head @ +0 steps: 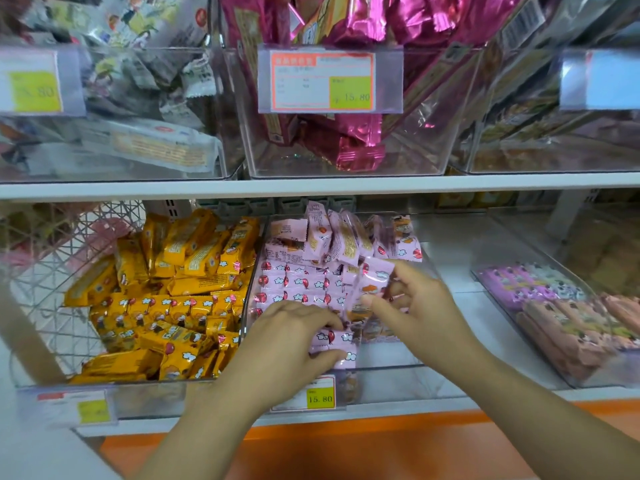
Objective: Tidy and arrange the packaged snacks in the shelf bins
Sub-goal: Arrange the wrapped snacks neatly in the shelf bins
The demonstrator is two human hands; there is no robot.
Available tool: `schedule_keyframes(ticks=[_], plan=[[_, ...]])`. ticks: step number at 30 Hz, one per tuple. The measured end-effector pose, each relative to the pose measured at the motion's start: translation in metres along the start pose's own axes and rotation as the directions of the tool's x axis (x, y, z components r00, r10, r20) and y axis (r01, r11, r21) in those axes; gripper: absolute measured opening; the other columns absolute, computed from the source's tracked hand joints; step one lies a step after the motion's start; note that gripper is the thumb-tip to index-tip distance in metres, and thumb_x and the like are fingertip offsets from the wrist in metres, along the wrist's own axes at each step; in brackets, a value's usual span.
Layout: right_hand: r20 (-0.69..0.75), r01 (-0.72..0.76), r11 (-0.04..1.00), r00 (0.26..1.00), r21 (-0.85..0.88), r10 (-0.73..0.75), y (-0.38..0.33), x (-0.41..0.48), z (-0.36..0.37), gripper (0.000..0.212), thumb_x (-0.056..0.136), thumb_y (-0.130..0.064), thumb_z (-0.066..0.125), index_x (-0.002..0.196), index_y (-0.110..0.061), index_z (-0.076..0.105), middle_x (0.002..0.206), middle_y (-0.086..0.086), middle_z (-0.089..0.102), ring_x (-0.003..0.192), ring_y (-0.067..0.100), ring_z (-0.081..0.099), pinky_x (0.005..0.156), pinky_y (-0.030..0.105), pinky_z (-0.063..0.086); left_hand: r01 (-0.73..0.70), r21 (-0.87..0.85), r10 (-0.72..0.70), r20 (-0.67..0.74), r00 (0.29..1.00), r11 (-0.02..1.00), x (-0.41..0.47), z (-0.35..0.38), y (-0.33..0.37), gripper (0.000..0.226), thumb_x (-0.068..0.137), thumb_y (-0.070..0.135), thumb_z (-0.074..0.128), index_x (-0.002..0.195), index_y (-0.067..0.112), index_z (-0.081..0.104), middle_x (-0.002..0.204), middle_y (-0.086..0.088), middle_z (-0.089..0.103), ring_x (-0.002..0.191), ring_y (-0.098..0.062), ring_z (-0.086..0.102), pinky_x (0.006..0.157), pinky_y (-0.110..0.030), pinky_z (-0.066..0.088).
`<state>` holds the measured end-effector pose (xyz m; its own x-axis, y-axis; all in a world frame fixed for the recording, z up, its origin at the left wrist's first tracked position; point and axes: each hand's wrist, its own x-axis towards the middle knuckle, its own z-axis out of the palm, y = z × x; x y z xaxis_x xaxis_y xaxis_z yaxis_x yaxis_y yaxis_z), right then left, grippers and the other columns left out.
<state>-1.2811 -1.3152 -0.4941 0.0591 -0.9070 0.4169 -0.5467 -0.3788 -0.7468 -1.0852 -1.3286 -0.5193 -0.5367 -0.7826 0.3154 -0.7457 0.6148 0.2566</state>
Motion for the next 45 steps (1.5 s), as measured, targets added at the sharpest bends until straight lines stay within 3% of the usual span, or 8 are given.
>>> schedule_keyframes(ticks=[7, 13, 19, 24, 29, 32, 37, 45], plan=[[0.153, 0.033, 0.99, 0.988, -0.134, -0.013, 0.017, 0.009, 0.028, 0.034, 0.09, -0.023, 0.062, 0.119, -0.03, 0.047, 0.069, -0.007, 0.062, 0.064, 0.006, 0.061, 0.061, 0.025, 0.048, -0.047, 0.012, 0.048, -0.075, 0.996, 0.999, -0.004, 0.007, -0.004, 0.033, 0.078, 0.056, 0.051, 0.103, 0.038, 0.064, 0.099, 0.021, 0.063, 0.085, -0.004, 0.06, 0.087, -0.023, 0.037], [0.112, 0.058, 0.987, 0.993, -0.152, -0.041, 0.024, 0.008, 0.034, 0.018, 0.095, -0.019, 0.055, 0.109, -0.014, 0.065, 0.094, -0.001, 0.056, 0.081, 0.011, 0.056, 0.073, 0.02, 0.042, -0.058, 0.136, 0.081, -0.168, 0.982, 0.989, -0.006, 0.011, -0.004, 0.041, 0.078, 0.058, 0.047, 0.107, 0.033, 0.064, 0.1, 0.017, 0.064, 0.086, -0.008, 0.063, 0.096, -0.03, 0.04], [0.344, -0.127, 0.983, 0.924, -0.132, 0.166, 0.026, 0.007, 0.032, 0.033, 0.101, -0.02, 0.041, 0.075, -0.005, 0.055, 0.061, 0.0, 0.044, 0.061, 0.015, 0.04, 0.063, 0.033, 0.035, 0.009, 0.238, 0.031, -0.163, 0.986, 0.971, -0.009, 0.012, -0.002, 0.05, 0.08, 0.058, 0.044, 0.113, 0.028, 0.067, 0.116, 0.012, 0.065, 0.099, -0.01, 0.064, 0.099, -0.035, 0.03], [0.472, -0.175, 0.966, 0.847, -0.188, 0.245, 0.016, 0.007, 0.018, 0.032, 0.102, -0.026, 0.036, 0.119, -0.016, 0.062, 0.09, -0.003, 0.059, 0.09, 0.015, 0.057, 0.092, 0.036, 0.046, 0.01, 0.282, 0.023, -0.115, 0.993, 0.959, -0.006, 0.014, -0.002, 0.049, 0.08, 0.056, 0.041, 0.112, 0.031, 0.068, 0.113, 0.016, 0.067, 0.104, -0.009, 0.063, 0.1, -0.043, 0.036], [0.05, -0.047, 0.991, 0.997, -0.125, 0.054, 0.005, 0.01, -0.006, 0.014, 0.092, -0.018, 0.057, 0.094, -0.03, 0.063, 0.076, -0.015, 0.063, 0.071, 0.001, 0.06, 0.068, 0.014, 0.048, 0.018, 0.273, 0.006, -0.089, 0.996, 0.962, -0.004, 0.009, -0.002, 0.048, 0.077, 0.058, 0.041, 0.107, 0.033, 0.07, 0.11, 0.018, 0.068, 0.099, -0.007, 0.065, 0.092, -0.045, 0.047], [-0.298, 0.024, 0.955, 0.947, -0.296, -0.116, 0.01, 0.02, -0.021, 0.017, 0.085, -0.018, 0.066, 0.101, -0.022, 0.064, 0.092, -0.006, 0.054, 0.079, 0.003, 0.05, 0.069, 0.021, 0.043, 0.022, 0.258, -0.003, -0.074, 0.997, 0.966, -0.003, 0.008, -0.001, 0.048, 0.077, 0.059, 0.041, 0.107, 0.034, 0.07, 0.113, 0.016, 0.067, 0.1, -0.008, 0.065, 0.093, -0.044, 0.046], [-0.157, -0.173, 0.785, 0.983, -0.595, 0.097, 0.028, 0.038, -0.022, 0.042, 0.09, -0.032, 0.059, 0.132, -0.027, 0.054, 0.135, 0.009, 0.042, 0.114, 0.033, 0.051, 0.097, 0.041, 0.038, 0.031, 0.231, -0.012, -0.082, 0.997, 0.972, -0.003, 0.006, 0.0, 0.047, 0.075, 0.06, 0.043, 0.105, 0.035, 0.07, 0.113, 0.016, 0.067, 0.099, -0.008, 0.065, 0.093, -0.043, 0.046], [-0.304, -0.073, 0.903, 0.95, -0.424, -0.066, 0.039, 0.037, -0.031, 0.025, 0.089, -0.008, 0.063, 0.114, -0.008, 0.068, 0.114, 0.007, 0.063, 0.094, 0.02, 0.059, 0.082, 0.017, 0.037, 0.011, 0.222, 0.013, -0.107, 0.994, 0.975, -0.002, 0.007, -0.001, 0.047, 0.078, 0.062, 0.044, 0.109, 0.036, 0.067, 0.117, 0.014, 0.064, 0.102, -0.01, 0.063, 0.098, -0.045, 0.042]])
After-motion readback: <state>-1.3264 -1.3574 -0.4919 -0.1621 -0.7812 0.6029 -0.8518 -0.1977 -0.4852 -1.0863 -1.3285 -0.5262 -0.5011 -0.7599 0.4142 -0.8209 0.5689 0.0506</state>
